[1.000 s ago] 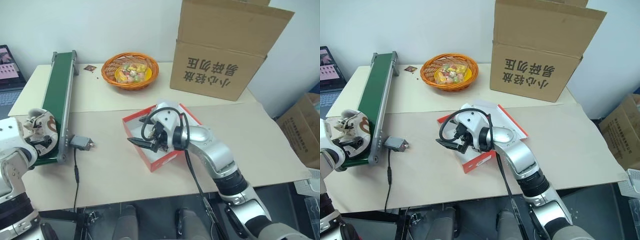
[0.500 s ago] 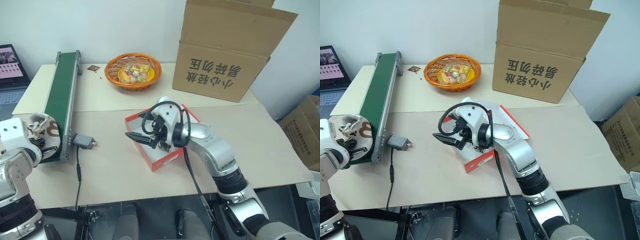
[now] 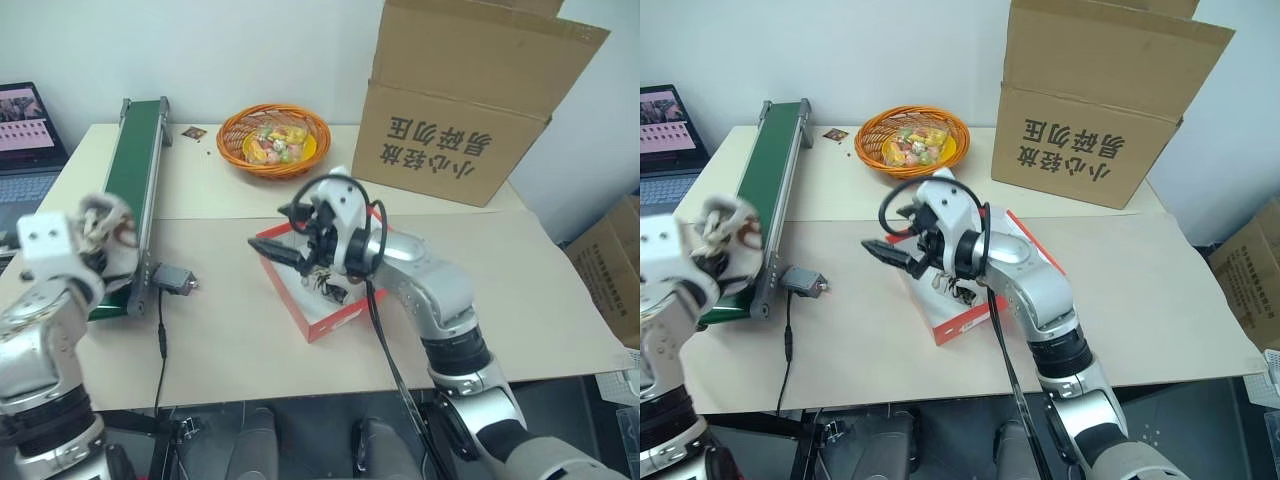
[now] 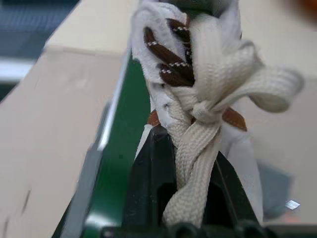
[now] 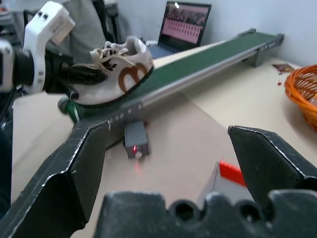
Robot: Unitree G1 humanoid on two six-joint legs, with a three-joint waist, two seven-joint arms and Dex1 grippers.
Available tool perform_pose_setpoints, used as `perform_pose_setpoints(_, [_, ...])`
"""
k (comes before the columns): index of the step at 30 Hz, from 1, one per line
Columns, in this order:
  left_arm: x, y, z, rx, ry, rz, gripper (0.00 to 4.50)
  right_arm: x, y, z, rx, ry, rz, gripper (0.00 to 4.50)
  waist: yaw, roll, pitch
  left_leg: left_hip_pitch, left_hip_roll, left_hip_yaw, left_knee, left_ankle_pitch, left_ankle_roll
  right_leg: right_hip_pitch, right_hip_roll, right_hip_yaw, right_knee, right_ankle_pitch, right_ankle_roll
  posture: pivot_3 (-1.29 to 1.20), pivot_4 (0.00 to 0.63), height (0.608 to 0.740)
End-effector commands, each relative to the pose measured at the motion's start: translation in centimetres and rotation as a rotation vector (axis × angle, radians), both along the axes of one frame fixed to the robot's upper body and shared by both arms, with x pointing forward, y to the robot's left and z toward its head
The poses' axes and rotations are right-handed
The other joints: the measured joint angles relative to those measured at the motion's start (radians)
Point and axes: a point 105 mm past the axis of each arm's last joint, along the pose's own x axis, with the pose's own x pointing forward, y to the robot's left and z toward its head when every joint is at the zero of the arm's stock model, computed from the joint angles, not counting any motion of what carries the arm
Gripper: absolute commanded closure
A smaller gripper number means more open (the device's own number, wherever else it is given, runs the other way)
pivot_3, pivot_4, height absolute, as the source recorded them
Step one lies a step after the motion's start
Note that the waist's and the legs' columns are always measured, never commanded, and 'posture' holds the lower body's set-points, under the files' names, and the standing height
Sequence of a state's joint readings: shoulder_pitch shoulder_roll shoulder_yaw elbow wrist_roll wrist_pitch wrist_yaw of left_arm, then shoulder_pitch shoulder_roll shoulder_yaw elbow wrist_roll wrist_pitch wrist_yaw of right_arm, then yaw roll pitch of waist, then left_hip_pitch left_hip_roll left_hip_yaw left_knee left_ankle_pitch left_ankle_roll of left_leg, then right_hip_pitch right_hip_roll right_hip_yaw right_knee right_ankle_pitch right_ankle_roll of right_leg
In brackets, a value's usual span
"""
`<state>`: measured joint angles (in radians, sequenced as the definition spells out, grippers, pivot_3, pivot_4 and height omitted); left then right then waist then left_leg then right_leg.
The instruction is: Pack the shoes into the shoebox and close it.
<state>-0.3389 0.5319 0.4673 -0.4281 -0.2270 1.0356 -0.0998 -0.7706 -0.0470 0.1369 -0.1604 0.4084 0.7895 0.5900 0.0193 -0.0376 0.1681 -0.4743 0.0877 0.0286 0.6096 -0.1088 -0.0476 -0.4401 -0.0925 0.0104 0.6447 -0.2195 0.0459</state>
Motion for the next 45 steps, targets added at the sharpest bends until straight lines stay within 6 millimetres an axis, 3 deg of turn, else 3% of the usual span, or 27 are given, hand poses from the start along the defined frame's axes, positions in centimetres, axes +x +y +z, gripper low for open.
perform_pose_setpoints(1, [0.5, -4.6, 4.0, 0.147, -0.202, -0.099, 4.48, 1.6, -0.6, 2.7, 0.16, 0.14, -0.024, 0.0, -0.006, 0.0, 0.0, 0.0, 0.0, 0.0, 0.0, 0.0, 0.0, 0.0, 0.0, 0.0, -0.001, 0.002, 0.003, 0.0, 0.15, 0.709])
perform_pose_setpoints(4, [1.0, -9.3, 3.7, 0.138, -0.241, -0.254, 4.48, 3.4, 0.0, 2.1, 0.226, 0.371, -0.047, 0.0, -0.009, 0.0, 0.0, 0.0, 0.0, 0.0, -0.001, 0.0, 0.001, 0.0, 0.001, 0.0, 0.0, 0.002, 0.004, 0.0, 0.15, 0.709])
perform_pose_setpoints(8, [1.2, -12.8, 2.8, 0.097, -0.245, -0.366, 4.48, 4.6, 0.8, 1.0, 0.263, 0.591, -0.028, 0.0, -0.011, 0.0, 0.0, 0.0, 0.0, 0.0, 0.0, 0.001, 0.002, 0.0, 0.001, 0.0, 0.001, 0.002, 0.004, 0.0, 0.15, 0.709])
perform_pose_setpoints(11, [1.2, -14.5, 2.3, 0.084, -0.247, -0.432, 4.48, 5.1, 0.9, 0.3, 0.269, 0.659, -0.025, 0.0, -0.013, 0.001, 0.0, -0.001, 0.0, 0.0, 0.0, 0.006, 0.01, -0.001, 0.001, 0.001, 0.0, 0.002, 0.004, 0.0, 0.15, 0.709])
perform_pose_setpoints(15, [1.1, -15.6, 3.0, 0.05, -0.293, -0.484, 4.48, 5.4, 0.8, 0.1, 0.286, 0.698, -0.015, 0.0, -0.02, 0.001, 0.0, -0.001, 0.0, 0.0, 0.0, 0.006, 0.01, -0.001, 0.001, 0.001, 0.0, 0.002, 0.004, 0.0, 0.15, 0.709])
perform_pose_setpoints(19, [0.5, -17.0, 3.6, -0.131, -0.32, -0.592, 4.48, 5.6, 0.7, -0.1, 0.322, 0.739, -0.002, 0.0, -0.023, 0.001, 0.0, -0.001, 0.0, -0.001, 0.001, 0.006, 0.01, 0.0, 0.001, 0.0, 0.0, 0.002, 0.004, 0.0, 0.15, 0.709])
perform_pose_setpoints(24, [-0.4, -18.4, 1.2, -0.263, -0.175, -0.732, 4.48, 5.4, 1.2, 0.9, 0.384, 0.769, 0.048, 0.0, -0.032, 0.001, 0.0, -0.001, 0.0, -0.001, 0.001, 0.006, 0.011, 0.0, 0.001, 0.0, 0.0, 0.002, 0.005, 0.0, 0.15, 0.709])
perform_pose_setpoints(28, [-0.9, -19.0, -0.2, -0.256, -0.1, -0.774, 4.48, 5.5, 1.3, 1.8, 0.428, 0.778, 0.06, 0.0, -0.034, 0.001, 0.0, -0.001, 0.0, -0.002, 0.001, 0.006, 0.011, 0.0, 0.002, 0.0, 0.001, 0.002, 0.005, 0.0, 0.15, 0.709])
perform_pose_setpoints(34, [-0.9, -19.2, -0.3, -0.234, -0.093, -0.779, 4.48, 5.8, 1.3, 2.3, 0.435, 0.744, 0.037, 0.0, -0.033, 0.002, 0.001, -0.002, 0.0, -0.002, 0.001, 0.006, 0.011, 0.0, 0.002, 0.0, 0.0, 0.002, 0.005, 0.0, 0.15, 0.709])
perform_pose_setpoints(42, [-0.5, -18.8, -0.1, -0.21, -0.09, -0.767, 4.5, 5.3, 1.6, 3.1, 0.441, 0.708, 0.049, 2.21, -0.033, 0.002, 0.001, -0.002, 0.0, -0.002, 0.001, 0.006, 0.011, 0.0, 0.002, 0.0, 0.0, 0.002, 0.005, 0.0, 0.15, 0.709])
perform_pose_setpoints(45, [-0.6, -18.9, -0.2, -0.206, -0.087, -0.77, 4.5, 5.0, 1.9, 3.2, 0.438, 0.708, 0.064, 2.76, -0.033, 0.002, 0.001, -0.002, 0.0, -0.002, 0.001, 0.006, 0.011, 0.0, 0.002, 0.0, 0.0, 0.002, 0.005, 0.0, 0.15, 0.709])
